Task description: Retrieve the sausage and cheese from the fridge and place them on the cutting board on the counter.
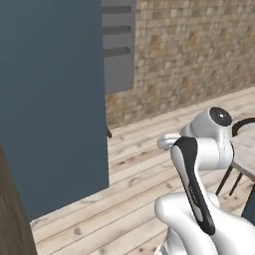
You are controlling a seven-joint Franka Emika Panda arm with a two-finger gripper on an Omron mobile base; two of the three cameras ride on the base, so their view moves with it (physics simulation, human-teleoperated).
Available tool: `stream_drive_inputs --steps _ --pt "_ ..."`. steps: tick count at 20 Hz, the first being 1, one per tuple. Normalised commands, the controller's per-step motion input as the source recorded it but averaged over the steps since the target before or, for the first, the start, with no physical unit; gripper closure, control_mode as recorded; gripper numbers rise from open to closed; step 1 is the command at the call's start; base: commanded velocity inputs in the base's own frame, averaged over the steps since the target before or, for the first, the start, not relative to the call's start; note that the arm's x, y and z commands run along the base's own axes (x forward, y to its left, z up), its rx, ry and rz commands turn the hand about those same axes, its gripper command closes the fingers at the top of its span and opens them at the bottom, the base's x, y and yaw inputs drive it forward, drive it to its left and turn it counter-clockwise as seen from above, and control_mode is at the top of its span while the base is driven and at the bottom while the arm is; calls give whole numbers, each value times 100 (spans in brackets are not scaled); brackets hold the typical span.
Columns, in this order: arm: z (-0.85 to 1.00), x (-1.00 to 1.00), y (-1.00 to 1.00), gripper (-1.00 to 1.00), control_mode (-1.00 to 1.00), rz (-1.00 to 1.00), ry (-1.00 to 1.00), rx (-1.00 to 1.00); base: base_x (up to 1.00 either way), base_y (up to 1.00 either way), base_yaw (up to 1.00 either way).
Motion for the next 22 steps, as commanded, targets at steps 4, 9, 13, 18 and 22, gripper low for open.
stream_drive_inputs --steps 4,9,13,18,22 --pt "0 0 0 -100 100 0 0 0 100 24 -51" --pt "0 0 0 -100 100 0 0 0 100 18 -53" --pt "0 0 0 -100 100 0 0 0 100 24 -50" --pt "0 0 0 -100 100 0 0 0 98 7 -52" --pt "0 0 0 -100 100 0 0 0 99 11 -51"
